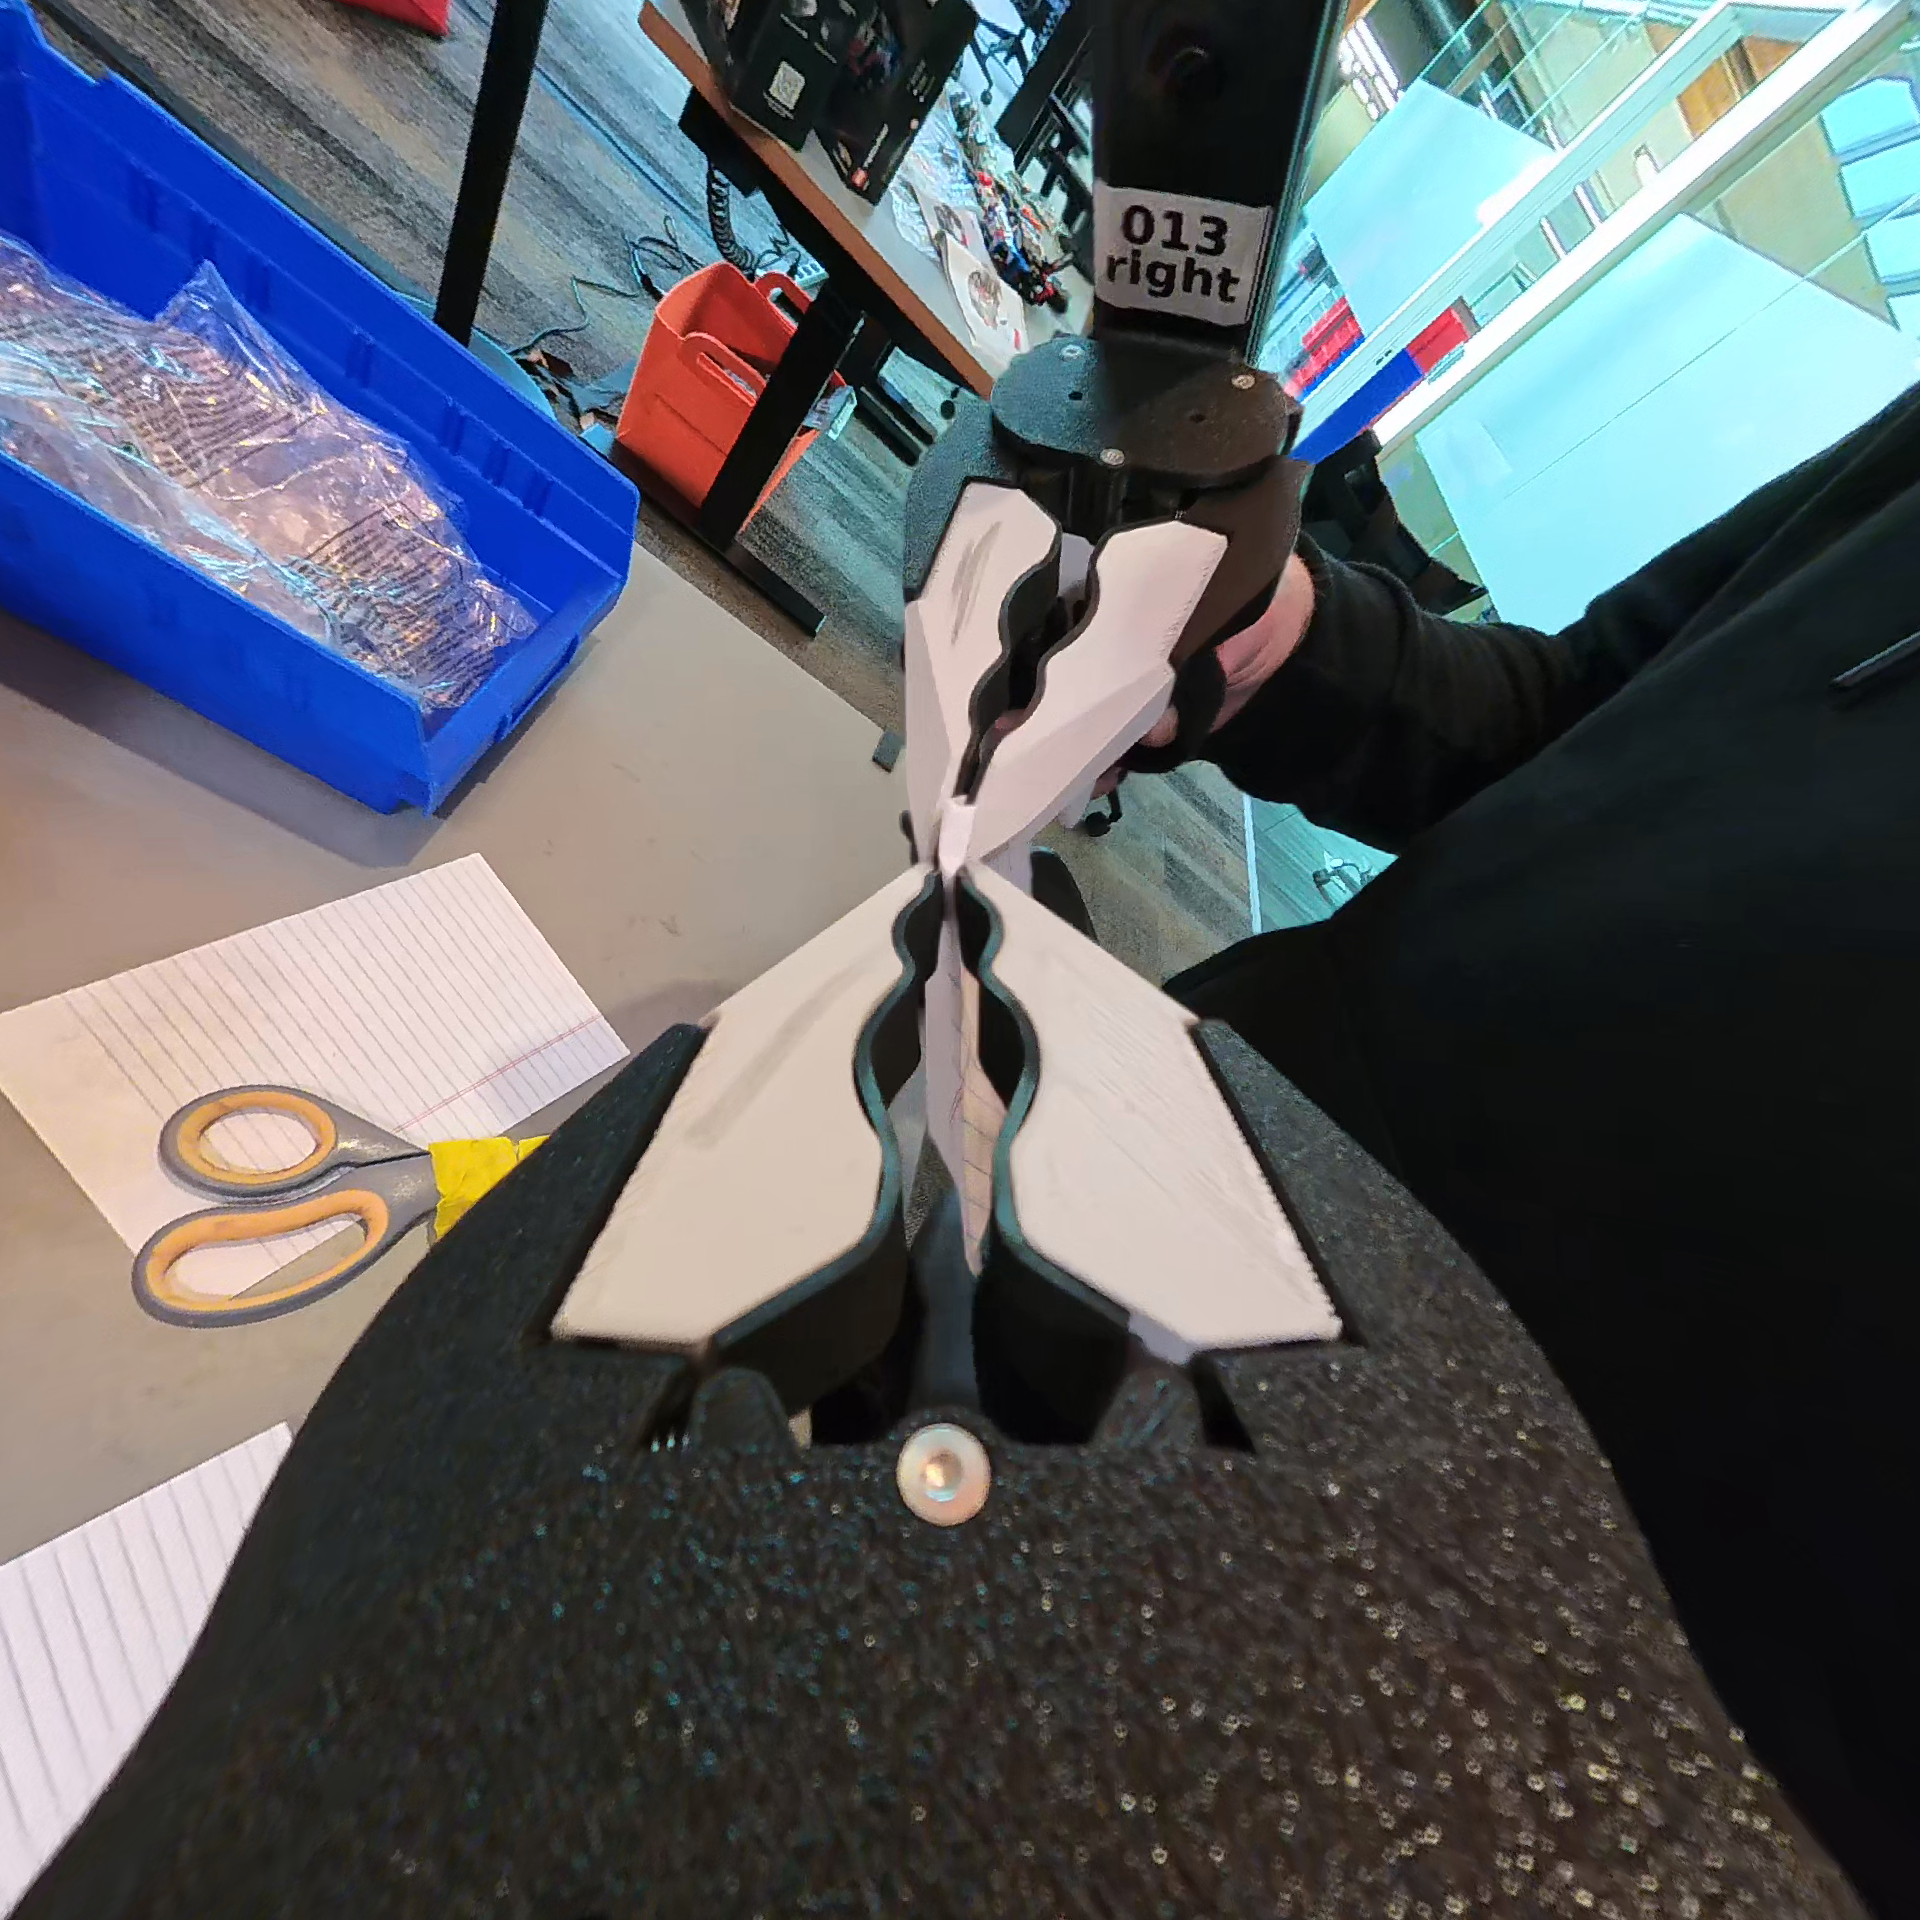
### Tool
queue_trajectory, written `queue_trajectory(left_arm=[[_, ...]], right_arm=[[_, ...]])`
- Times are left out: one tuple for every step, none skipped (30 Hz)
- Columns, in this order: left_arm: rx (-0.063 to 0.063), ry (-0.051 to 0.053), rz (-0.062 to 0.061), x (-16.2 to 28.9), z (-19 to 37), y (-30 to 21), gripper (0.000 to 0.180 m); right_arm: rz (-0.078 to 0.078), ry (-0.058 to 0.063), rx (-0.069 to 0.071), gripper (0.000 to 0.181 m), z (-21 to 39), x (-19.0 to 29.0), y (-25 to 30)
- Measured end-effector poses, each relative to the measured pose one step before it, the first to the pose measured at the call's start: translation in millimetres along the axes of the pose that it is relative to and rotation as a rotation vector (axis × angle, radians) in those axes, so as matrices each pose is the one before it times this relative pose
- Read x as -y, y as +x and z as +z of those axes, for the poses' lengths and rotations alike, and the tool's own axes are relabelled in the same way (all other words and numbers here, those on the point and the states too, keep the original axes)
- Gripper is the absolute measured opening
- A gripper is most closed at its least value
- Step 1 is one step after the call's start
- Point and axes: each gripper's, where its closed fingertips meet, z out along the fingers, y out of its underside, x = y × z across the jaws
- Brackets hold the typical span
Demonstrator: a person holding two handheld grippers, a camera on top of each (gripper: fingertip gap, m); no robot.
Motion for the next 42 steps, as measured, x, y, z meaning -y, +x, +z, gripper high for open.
queue_trajectory(left_arm=[[-0.0099, 0.0047, -0.0022, 1.5, -0.63, 1.05, 0.0], [-0.0076, 0.009, -0.0059, 2.36, -0.69, 0.53, 0.0], [-0.0112, 0.0096, -0.0119, 2.52, -0.64, 0.62, 0.0], [-0.02, 0.006, -0.0137, 2.02, -0.33, 2.19, 0.0], [-0.0129, 0.0053, -0.0068, 2.0, -0.11, 1.68, 0.0], [-0.0052, 0.0032, -0.0027, 1.72, 0.13, 0.76, 0.0], [-0.0105, 0.0036, -0.0068, 1.78, 0.01, 1.59, 0.0], [-0.0129, 0.0086, -0.0089, 2.55, -0.28, 1.79, 0.0], [-0.005, 0.0084, -0.0072, 2.38, -0.04, 0.81, 0.0], [-0.0067, 0.0039, -0.0058, 1.69, 0.21, 1.23, 0.0], [-0.0078, 0.0057, -0.0007, 1.9, 0.21, 1.73, 0.0], [-0.0001, 0.0081, 0.0005, 2.24, 0.25, 0.68, 0.0], [0.0018, 0.0015, -0.0038, 1.4, 0.57, 0.29, 0.0], [0.0016, 0.0004, -0.0013, 1.09, 0.83, 0.39, 0.0], [-0.0033, 0.0079, 0.0024, 2.11, 0.52, 1.45, 0.0], [-0.0052, 0.0052, -0.0004, 1.74, 0.66, 1.56, 0.0], [0.0007, -0.0017, 0.0053, 0.52, 1.04, 0.96, 0.0], [0.0049, 0.0001, 0.0101, 0.7, 1.01, 0.5, 0.0], [-0.0033, 0.0033, 0.0087, 1.03, 1.04, 1.68, 0.0], [-0.0099, 0.0043, 0.0054, 1.12, 1.03, 2.73, 0.0], [-0.0057, -0.0003, 0.0007, 0.41, 0.85, 1.69, 0.0], [0.0038, -0.0039, 0.0055, -0.37, 0.29, 0.36, 0.0], [-0.0039, -0.0031, 0.0087, -0.45, 0.05, 1.48, 0.0], [-0.002, 0.0022, 0.0037, 0.53, -0.51, 1.23, 0.0], [0.0015, 0.003, -0.003, 1.08, -0.62, 0.42, 0.001], [-0.0072, 0.0034, -0.0013, 1.35, -0.7, 1.84, 0.003], [-0.008, 0.0014, 0.0056, 1.05, -0.49, 2.47, 0.003], [0.002, -0.0062, 0.0044, 0.04, -0.01, 0.92, 0.003], [0.0027, -0.0076, 0.0032, -0.22, 0.27, 0.64, 0.003], [-0.0005, -0.0042, 0.0048, -0.02, 0.27, 1.06, 0.004], [-0.0022, -0.0027, 0.0039, 0.2, 0.18, 1.3, 0.004], [-0.0016, -0.0017, 0.0019, 0.14, -0.04, 0.91, 0.004], [-0.0018, -0.0041, 0.0005, -0.49, 0.06, 0.82, 0.004], [-0.0035, -0.001, -0.0009, -0.21, -0.11, 1.07, 0.004], [-0.0025, 0.0009, -0.003, -0.15, -0.17, 0.65, 0.004], [-0.0028, -0.0011, -0.0034, -0.65, -0.06, 0.57, 0.004], [-0.005, -0.001, -0.0004, -0.55, -0.05, 1.03, 0.004], [0.0043, 0.0016, 0.0068, -0.26, -0.07, -0.02, 0.004], [0.0039, -0.0003, 0.0058, -0.44, 0.05, -0.05, 0.003], [-0.0014, -0.0016, 0.0014, -0.63, -0.19, 0.38, 0.003], [-0.0009, 0.0005, 0.0016, -0.35, -0.1, 0.13, 0.002], [0.0008, 0.0006, 0.0017, -0.56, 0.02, -0.14, 0.001]], right_arm=[[0.007, 0.0067, 0.0085, 0.0, -0.81, 1.27, -1.61], [0.0105, 0.0112, 0.0118, 0.0, -1.02, 1.98, -1.81], [0.0102, 0.0107, 0.0125, 0.0, -1.17, 2.0, -2.11], [0.0071, 0.0088, 0.0091, 0.0, -1.05, 1.72, -1.59], [0.0066, 0.0089, 0.0054, 0.0, -1.15, 1.77, -1.0], [0.009, 0.0074, 0.0024, 0.0, -0.97, 1.57, -0.38], [0.007, 0.0082, 0.0047, 0.0, -1.02, 1.55, -1.02], [0.0084, 0.0128, 0.0059, 0.0, -1.15, 2.25, -1.26], [0.009, 0.0117, 0.0014, 0.0, -1.12, 2.18, -0.81], [0.0037, 0.0064, -0.0011, 0.0, -1.11, 1.49, -0.65], [0.0029, 0.0073, 0.0016, 0.0, -1.16, 1.76, -1.38], [0.0054, 0.0066, -0.0063, 0.001, -1.3, 1.84, -0.09], [0.0029, -0.0017, 0.0014, 0.005, -0.79, 0.73, -1.41], [0.004, -0.0048, 0.006, 0.01, -0.36, -0.09, -1.99], [0.0035, -0.0053, 0.0015, 0.012, -0.07, -0.2, -1.16], [-0.0009, 0.0001, 0.0002, 0.012, -0.2, 0.32, -1.09], [0.0035, -0.0002, -0.0014, 0.013, 0.14, -0.02, -0.53], [0.0071, -0.0028, 0.0017, 0.016, 0.65, -0.38, -0.68], [0.0025, -0.0002, 0.0039, 0.016, 0.66, -0.28, -1.19], [-0.0024, 0.0027, 0.0072, 0.011, 0.46, -0.07, -1.84], [-0.0037, 0.0033, -0.0057, 0.001, -0.07, -0.21, 0.13], [0.0019, -0.0004, -0.0015, 0.0, -0.15, -0.54, -0.12], [0.0019, 0.0002, 0.0085, 0.0, -0.23, -0.33, -1.94], [-0.0044, 0.0023, -0.0006, 0.0, -0.3, 0.0, -1.16], [-0.0067, -0.0053, -0.0072, 0.0, -0.24, -0.9, -0.23], [-0.0092, -0.0073, -0.0066, 0.0, -0.19, -1.08, -0.26], [-0.0064, -0.0015, -0.0012, 0.0, -0.36, -0.18, -1.11], [-0.006, -0.0008, -0.0021, 0.0, -0.29, 0.17, -1.05], [-0.0094, -0.0056, -0.0053, 0.0, -0.07, -0.56, -0.47], [-0.0071, -0.0065, -0.0017, 0.0, 0.04, -0.62, -0.99], [-0.0051, -0.0021, 0.0015, 0.0, 0.07, 0.11, -1.36], [-0.0079, -0.0038, -0.0014, 0.0, 0.11, -0.18, -1.04], [-0.0109, -0.0074, -0.0026, 0.0, 0.46, -0.76, -0.99], [-0.0085, -0.0043, -0.0028, 0.0, 0.31, -0.24, -0.93], [-0.006, -0.0025, -0.0011, 0.0, 0.44, -0.12, -0.86], [-0.0076, -0.0038, -0.0009, 0.0, 0.44, -0.44, -1.01], [-0.0065, -0.0024, -0.0014, 0.0, 0.4, -0.24, -0.82], [-0.003, -0.0004, 0.0016, 0.0, 0.32, -0.03, -1.15], [-0.0018, -0.0004, -0.0008, 0.0, 0.2, -0.15, -0.5], [-0.0029, -0.0015, -0.0005, 0.0, 0.21, -0.5, -0.42], [-0.0038, 0.0004, 0.0021, 0.0, 0.1, -0.37, -0.97], [-0.0032, -0.0009, 0.0014, 0.0, 0.14, -0.37, -0.73]])
